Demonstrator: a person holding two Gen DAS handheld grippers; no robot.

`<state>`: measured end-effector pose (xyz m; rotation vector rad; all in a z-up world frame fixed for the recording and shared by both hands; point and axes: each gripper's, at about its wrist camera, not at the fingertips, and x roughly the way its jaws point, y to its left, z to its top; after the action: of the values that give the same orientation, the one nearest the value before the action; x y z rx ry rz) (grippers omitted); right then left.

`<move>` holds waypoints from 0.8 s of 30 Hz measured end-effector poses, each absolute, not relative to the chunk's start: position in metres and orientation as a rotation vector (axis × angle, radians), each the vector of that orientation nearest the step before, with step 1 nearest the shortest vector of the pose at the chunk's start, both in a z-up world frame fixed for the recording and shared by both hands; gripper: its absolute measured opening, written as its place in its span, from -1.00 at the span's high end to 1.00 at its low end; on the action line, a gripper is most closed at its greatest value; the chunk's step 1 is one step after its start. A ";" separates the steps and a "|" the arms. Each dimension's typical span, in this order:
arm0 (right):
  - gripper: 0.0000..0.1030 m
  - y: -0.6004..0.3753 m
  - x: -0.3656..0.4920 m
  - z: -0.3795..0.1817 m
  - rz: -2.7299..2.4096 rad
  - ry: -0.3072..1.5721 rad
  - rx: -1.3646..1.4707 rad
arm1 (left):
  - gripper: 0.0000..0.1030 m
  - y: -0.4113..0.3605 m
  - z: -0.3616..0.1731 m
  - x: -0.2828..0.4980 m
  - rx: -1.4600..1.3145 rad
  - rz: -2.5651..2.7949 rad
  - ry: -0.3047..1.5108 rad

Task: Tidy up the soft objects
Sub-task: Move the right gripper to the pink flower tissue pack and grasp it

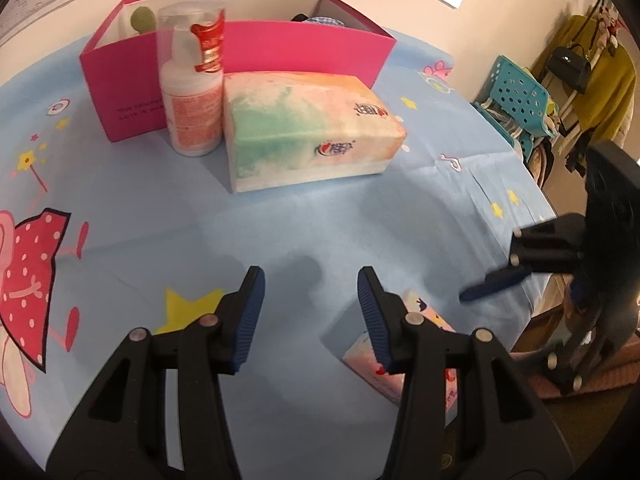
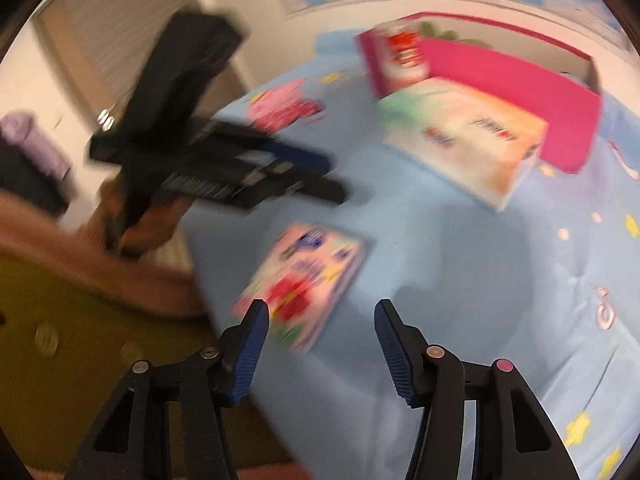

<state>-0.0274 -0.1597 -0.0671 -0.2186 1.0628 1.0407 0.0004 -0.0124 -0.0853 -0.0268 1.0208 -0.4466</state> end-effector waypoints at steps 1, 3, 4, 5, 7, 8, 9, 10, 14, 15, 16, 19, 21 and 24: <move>-0.10 -0.158 -0.032 -0.068 1.043 1.072 -0.242 | 0.03 -0.013 -0.085 0.000 -0.023 -0.451 1.021; -0.10 -0.149 -0.039 -0.076 1.013 1.093 -0.299 | 0.03 -0.017 -0.087 -0.002 -0.018 -0.469 1.022; -0.10 -0.149 -0.040 -0.080 0.992 1.091 -0.318 | 0.03 -0.018 -0.087 -0.003 -0.016 -0.478 1.024; -0.10 -0.148 -0.039 -0.082 0.980 1.093 -0.320 | 0.03 -0.019 -0.088 -0.004 -0.014 -0.483 1.027; -0.05 -0.147 -0.033 -0.082 0.970 1.077 -0.288 | 0.05 -0.020 -0.089 -0.005 -0.008 -0.492 1.032; -0.05 -0.146 -0.029 -0.081 0.955 1.073 -0.276 | 0.14 -0.019 -0.089 -0.007 -0.009 -0.502 1.029; -0.05 -0.145 -0.025 -0.082 0.949 1.071 -0.267 | 0.17 -0.017 -0.087 -0.008 -0.015 -0.505 1.024; -0.05 -0.145 -0.022 -0.083 0.947 1.066 -0.258 | 0.17 -0.015 -0.086 -0.008 -0.021 -0.504 1.022; -0.03 -0.157 -0.014 -0.080 0.880 1.045 -0.226 | 0.16 -0.006 -0.089 -0.005 -0.096 -0.558 1.057; -0.03 -0.161 -0.007 -0.079 0.854 1.044 -0.205 | 0.16 -0.008 -0.090 -0.006 -0.094 -0.555 1.059; -0.03 -0.165 -0.001 -0.080 0.838 1.045 -0.181 | 0.16 -0.007 -0.091 -0.006 -0.099 -0.559 1.061; -0.02 -0.171 0.017 -0.081 0.799 1.048 -0.115 | 0.14 -0.010 -0.090 -0.006 -0.095 -0.550 1.059; -0.02 -0.172 0.024 -0.081 0.793 1.050 -0.088 | 0.11 -0.010 -0.089 -0.004 -0.094 -0.536 1.060; -0.01 -0.172 0.030 -0.078 0.778 1.039 -0.073 | 0.02 -0.008 -0.090 -0.001 -0.114 -0.519 1.059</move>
<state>0.0300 -0.1718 -0.0784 -0.0727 1.0392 0.7777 -0.0014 -0.0085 -0.0896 -0.1142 1.0585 -0.5189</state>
